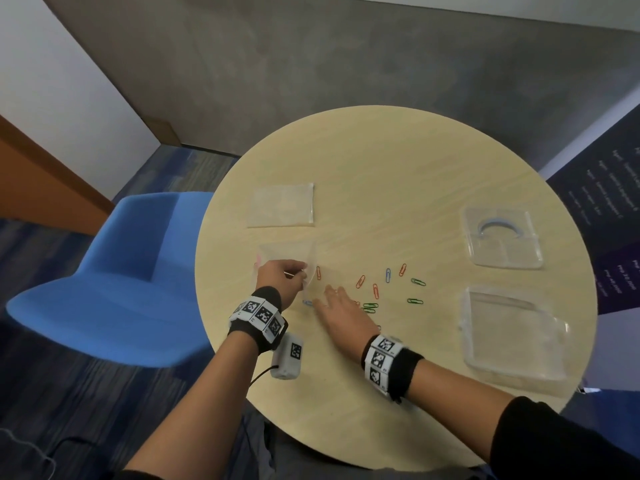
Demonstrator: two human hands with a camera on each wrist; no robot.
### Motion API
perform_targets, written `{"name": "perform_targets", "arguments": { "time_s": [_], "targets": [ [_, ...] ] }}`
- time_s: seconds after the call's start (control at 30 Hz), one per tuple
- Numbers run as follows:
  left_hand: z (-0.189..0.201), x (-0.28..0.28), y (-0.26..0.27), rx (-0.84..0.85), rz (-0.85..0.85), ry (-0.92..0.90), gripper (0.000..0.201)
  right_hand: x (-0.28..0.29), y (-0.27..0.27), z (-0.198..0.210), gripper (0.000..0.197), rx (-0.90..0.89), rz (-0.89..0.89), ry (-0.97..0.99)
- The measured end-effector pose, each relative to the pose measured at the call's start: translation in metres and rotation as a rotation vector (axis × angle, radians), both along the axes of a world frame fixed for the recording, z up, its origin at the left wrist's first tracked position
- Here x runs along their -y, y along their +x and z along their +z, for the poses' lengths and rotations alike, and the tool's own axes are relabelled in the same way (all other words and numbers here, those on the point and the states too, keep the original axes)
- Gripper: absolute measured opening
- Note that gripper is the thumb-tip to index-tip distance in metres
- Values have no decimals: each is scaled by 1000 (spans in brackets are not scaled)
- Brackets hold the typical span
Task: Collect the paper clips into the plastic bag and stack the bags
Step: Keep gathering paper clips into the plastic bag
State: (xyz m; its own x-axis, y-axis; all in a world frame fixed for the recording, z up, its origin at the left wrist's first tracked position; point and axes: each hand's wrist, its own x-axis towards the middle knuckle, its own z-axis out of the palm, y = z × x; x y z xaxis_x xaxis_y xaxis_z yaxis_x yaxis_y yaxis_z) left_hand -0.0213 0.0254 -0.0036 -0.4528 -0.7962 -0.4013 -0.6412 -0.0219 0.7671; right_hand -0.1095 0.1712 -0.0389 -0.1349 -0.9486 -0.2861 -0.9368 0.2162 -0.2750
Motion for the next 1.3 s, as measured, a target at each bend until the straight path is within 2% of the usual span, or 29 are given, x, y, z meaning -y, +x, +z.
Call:
{"name": "perform_targets", "arguments": {
  "time_s": [0.1,0.23,0.33,0.4,0.47,0.57,0.7,0.83,0.9,0.97,1.03,1.1,1.2,1.3],
  "targets": [
    [-1,6,3,-24,42,17,20,-4,8,-3,48,-54,154,-26],
    [-2,5,8,-22,29,11,20,-2,-4,4,28,-128,289,1],
    [-3,3,9,-31,24,10,20,3,-15,10,12,-145,317,16],
    [-3,2,11,-45,36,21,21,6,-21,12,11,-147,302,-8],
    [-4,1,13,-53,43,29,21,10,-26,18,10,-122,231,49],
    [-5,-2,15,-41,35,44,21,12,-40,23,18,-31,23,75],
    [-6,-9,9,-20,-2,42,21,16,-68,32,9,160,-325,31],
    [-5,-20,-2,-5,-50,26,22,18,-87,38,8,287,-499,18],
    [-4,-23,-8,-6,-66,15,21,21,-90,45,10,460,-648,-75],
    [-3,-26,-12,-18,-70,15,21,26,-86,55,13,712,-787,-163],
    [-2,-28,-16,-29,-68,17,21,32,-76,62,14,910,-823,-184],
    [-1,-29,-17,-36,-65,15,21,39,-66,65,11,888,-808,-168],
    [0,-28,-15,-31,-61,27,22,46,-59,65,10,717,-780,-184],
    [1,-25,-11,-10,-77,21,22,53,-57,64,7,671,-719,-169]
  ]
}}
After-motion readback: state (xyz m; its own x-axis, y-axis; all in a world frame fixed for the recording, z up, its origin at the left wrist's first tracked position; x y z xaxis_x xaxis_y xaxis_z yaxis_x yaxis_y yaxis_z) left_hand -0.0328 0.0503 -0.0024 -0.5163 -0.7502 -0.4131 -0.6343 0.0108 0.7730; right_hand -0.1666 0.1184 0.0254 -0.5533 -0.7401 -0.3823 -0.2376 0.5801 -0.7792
